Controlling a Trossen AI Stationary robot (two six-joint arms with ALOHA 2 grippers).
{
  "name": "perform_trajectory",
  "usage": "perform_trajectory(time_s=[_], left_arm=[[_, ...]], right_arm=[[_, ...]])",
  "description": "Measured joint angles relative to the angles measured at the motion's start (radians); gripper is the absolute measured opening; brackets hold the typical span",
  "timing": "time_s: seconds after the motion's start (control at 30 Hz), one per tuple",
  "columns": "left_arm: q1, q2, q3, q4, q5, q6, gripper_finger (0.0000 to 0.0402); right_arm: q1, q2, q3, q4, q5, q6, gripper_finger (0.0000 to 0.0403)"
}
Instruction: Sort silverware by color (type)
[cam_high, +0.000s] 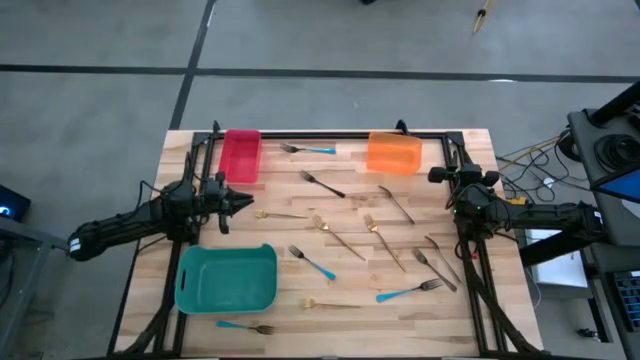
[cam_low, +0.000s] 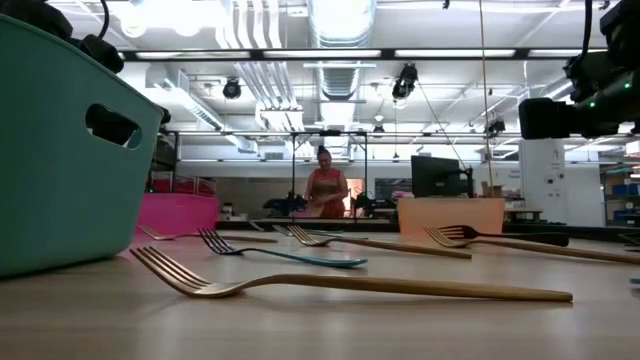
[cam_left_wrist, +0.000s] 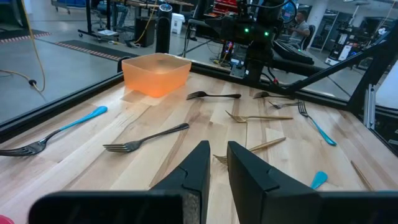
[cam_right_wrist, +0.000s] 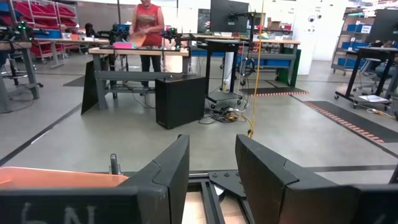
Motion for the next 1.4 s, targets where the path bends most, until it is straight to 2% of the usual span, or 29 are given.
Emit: perform_trajectory(time_s=[1.1, 1.17, 1.27, 1.4], left_arm=[[0.0, 0.0, 0.0, 0.015, 0.0, -0.002, 0.0037], [0.0, 0.0, 0.0, 0.039, 0.008, -0.096, 0.0037], [0.0, 0.0, 0.0, 0.074, -0.004, -0.431, 0.0037], [0.0, 0.0, 0.0, 0.149, -0.132, -0.487, 0.0037]], right_arm=[[-0.005, 0.006, 0.0, 0.008, -0.003, 0.008, 0.0121], [-0.008, 0.006, 0.0, 0.007, -0.002, 0.01, 0.0121], [-0.007, 0.008, 0.0, 0.0, -0.003, 0.01, 0.0121], [-0.007, 0.007, 0.0, 0.0, -0.003, 0.009, 0.0121]])
